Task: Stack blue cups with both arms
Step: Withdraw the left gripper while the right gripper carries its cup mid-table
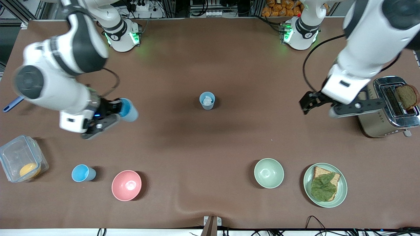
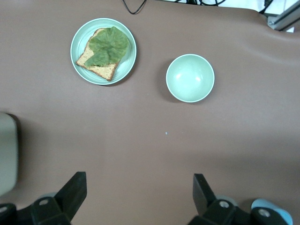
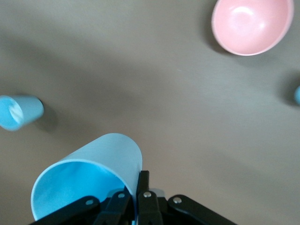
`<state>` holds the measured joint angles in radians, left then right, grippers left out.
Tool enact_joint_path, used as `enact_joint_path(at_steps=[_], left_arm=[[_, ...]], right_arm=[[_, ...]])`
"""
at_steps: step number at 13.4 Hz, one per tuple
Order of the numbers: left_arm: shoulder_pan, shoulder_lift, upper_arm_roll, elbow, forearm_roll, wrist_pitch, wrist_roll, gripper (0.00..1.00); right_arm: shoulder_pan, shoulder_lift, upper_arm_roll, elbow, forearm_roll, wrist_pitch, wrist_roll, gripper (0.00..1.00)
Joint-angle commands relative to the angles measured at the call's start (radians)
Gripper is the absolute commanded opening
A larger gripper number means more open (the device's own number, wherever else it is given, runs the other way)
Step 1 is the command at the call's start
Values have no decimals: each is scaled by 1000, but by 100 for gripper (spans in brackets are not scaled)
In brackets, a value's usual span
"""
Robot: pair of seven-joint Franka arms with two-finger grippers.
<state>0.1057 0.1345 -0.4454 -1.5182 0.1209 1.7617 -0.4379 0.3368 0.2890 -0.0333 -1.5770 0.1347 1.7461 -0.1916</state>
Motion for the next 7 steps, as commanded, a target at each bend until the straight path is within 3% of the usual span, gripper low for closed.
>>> enact_joint_path(at_steps=[1, 2, 7], left_arm=[[-64, -96, 150, -104, -58, -8, 154, 100], [-96, -113, 216, -112, -79, -11, 169, 100], [-95, -141, 269, -109, -78, -80, 286, 100]], right_arm=[[112, -8, -13, -98, 29, 76, 226, 0], [167, 11, -13, -106, 29, 105, 341, 0], [382, 116, -13, -104, 37, 278, 866, 0]])
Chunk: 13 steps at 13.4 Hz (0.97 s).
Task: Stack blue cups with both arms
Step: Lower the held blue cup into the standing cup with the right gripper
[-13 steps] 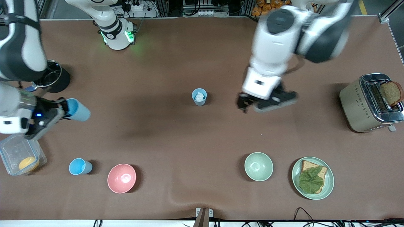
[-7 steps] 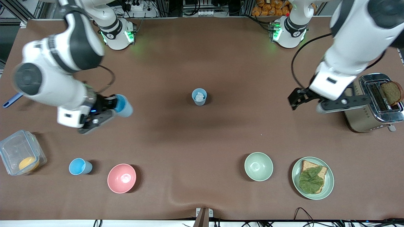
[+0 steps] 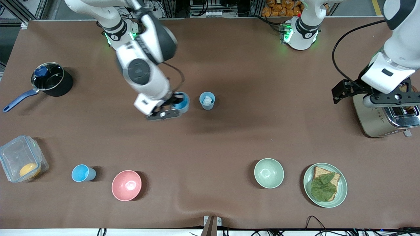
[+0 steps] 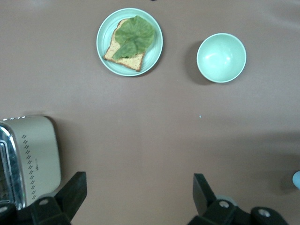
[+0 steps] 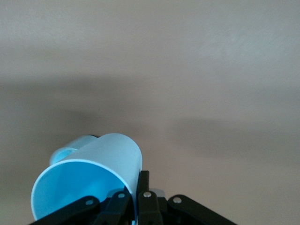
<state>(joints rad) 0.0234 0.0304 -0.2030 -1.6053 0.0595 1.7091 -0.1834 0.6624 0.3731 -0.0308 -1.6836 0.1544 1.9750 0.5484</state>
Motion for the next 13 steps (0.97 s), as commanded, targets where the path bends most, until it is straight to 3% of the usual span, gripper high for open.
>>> enact_joint_path(at_steps=[1, 13], left_arm=[[-11, -38, 31, -19, -6, -40, 44, 100], [15, -53, 31, -13, -4, -88, 78, 100]], right_arm=[[80, 53, -15, 2, 17, 85, 181, 0], [172, 99, -17, -16, 16, 93, 346, 0]])
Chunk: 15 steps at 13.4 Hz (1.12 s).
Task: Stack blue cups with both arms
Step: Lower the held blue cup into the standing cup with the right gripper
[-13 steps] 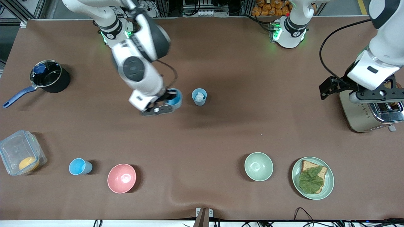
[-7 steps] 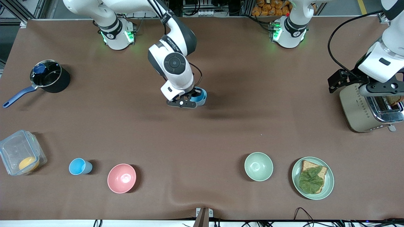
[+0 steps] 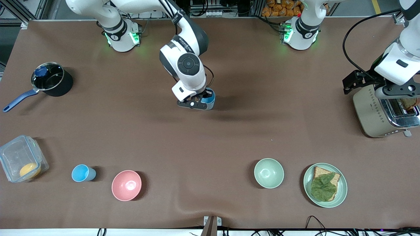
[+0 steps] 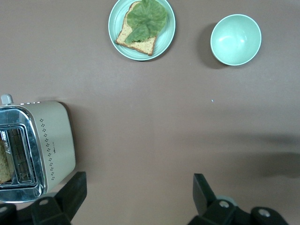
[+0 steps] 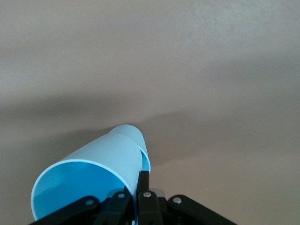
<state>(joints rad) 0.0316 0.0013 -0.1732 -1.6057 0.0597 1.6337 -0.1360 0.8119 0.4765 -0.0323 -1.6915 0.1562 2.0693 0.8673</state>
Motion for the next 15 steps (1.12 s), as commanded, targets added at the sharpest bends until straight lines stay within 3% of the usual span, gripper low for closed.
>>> enact_joint_path(at_steps=[1, 6, 7, 8, 9, 13, 15], left_arm=[[8, -26, 1, -13, -4, -12, 29, 100], [22, -24, -3, -13, -9, -17, 23, 100], [22, -24, -9, -13, -9, -17, 18, 100], [22, -24, -9, -13, -9, -18, 18, 100], [22, -26, -9, -13, -9, -18, 18, 100], [22, -26, -9, -13, -9, -38, 27, 100], [22, -24, -9, -11, -9, -38, 30, 100]], right_arm=[[23, -4, -15, -14, 14, 0, 30, 0], [33, -4, -15, -20, 14, 2, 48, 0], [39, -4, -15, -19, 14, 2, 73, 8], [47, -4, -15, -19, 5, 8, 84, 77], [53, -4, -17, -17, 0, 9, 94, 100], [21, -36, -31, -8, -1, -29, 73, 100], [-40, -81, -49, -7, -3, -83, -43, 100]])
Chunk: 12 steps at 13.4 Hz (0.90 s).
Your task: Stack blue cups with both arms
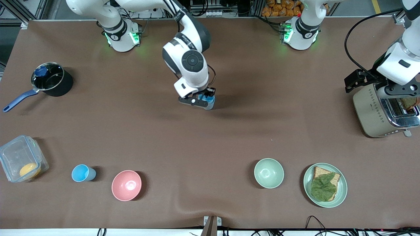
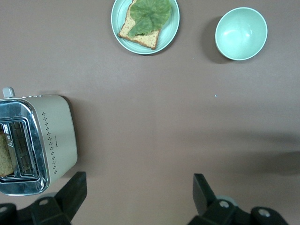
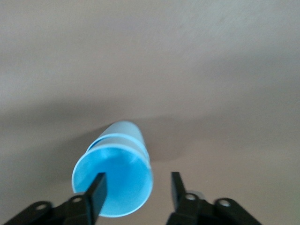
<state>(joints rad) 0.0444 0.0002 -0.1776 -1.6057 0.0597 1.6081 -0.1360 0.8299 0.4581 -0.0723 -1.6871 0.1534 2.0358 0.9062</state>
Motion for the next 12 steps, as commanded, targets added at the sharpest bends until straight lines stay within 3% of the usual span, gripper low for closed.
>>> enact_joint_path(at_steps=[1, 6, 9, 10, 12], left_arm=[[8, -22, -5, 9, -9, -13, 27, 100], [12, -9, 6, 67, -72, -51, 24, 100], [9, -8, 6, 70, -60, -51, 24, 100], [9, -6, 4, 72, -60, -51, 24, 100], [8, -6, 4, 72, -58, -51, 24, 100]], right_arm=[[-102, -81, -15, -11, 0, -69, -139, 100], [-398, -209, -87, -11, -32, -219, -600, 100], [-599, -315, -93, -11, -69, -252, -859, 100], [-661, -358, -78, -11, -69, -291, -915, 100], [-802, -447, 52, -11, -80, -388, -923, 100]])
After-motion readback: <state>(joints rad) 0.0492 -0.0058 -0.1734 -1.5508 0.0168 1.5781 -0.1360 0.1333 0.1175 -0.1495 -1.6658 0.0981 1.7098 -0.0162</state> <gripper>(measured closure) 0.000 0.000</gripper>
